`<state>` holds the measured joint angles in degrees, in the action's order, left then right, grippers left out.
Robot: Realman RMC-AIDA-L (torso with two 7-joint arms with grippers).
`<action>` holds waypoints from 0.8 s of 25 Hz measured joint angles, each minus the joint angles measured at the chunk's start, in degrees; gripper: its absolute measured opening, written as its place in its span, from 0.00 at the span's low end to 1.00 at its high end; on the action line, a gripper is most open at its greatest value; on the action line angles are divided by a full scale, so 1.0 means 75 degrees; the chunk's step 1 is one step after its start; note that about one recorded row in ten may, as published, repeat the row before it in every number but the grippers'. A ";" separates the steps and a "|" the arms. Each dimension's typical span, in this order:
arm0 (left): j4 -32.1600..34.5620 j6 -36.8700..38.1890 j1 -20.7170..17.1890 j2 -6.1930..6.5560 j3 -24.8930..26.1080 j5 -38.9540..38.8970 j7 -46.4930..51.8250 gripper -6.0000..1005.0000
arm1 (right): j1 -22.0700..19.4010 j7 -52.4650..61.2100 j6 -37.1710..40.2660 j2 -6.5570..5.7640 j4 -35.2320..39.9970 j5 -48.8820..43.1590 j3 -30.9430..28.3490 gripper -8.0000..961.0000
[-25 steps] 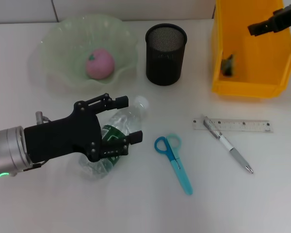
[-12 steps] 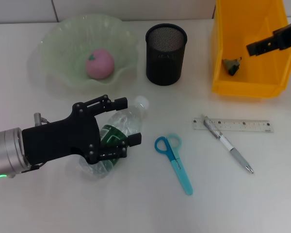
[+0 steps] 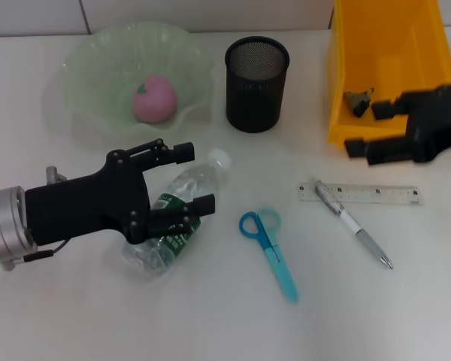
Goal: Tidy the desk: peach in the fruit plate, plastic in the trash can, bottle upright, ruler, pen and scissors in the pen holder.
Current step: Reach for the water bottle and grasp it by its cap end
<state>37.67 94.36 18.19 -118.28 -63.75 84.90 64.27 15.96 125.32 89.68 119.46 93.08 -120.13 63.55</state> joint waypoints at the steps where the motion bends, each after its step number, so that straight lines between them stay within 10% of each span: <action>1: 0.0415 -0.0061 -0.0110 -0.0032 -0.0026 0.0046 0.0395 0.81 | -0.0455 -0.1225 -0.0116 -0.0024 -0.0830 0.0866 -0.0096 0.83; 11: 0.4026 -0.1995 -0.0718 -0.0049 -0.1475 0.0746 0.4225 0.81 | -0.0763 -0.6375 0.0637 -0.0052 -0.5591 0.1846 -0.2076 0.83; 16: 0.6722 -0.3287 -0.0367 -0.0049 -0.3063 0.4144 0.8907 0.81 | -0.0755 -0.7221 0.0812 -0.0062 -0.6301 0.1822 -0.2371 0.83; 20: 0.7170 -0.3309 0.0085 -0.0067 -0.3906 0.5728 1.0529 0.81 | -0.0799 -0.7223 0.0820 -0.0063 -0.6331 0.1820 -0.2394 0.83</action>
<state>91.45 69.55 18.83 -118.78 -93.04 127.86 143.24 9.96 71.15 95.83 118.99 45.60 -106.47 45.60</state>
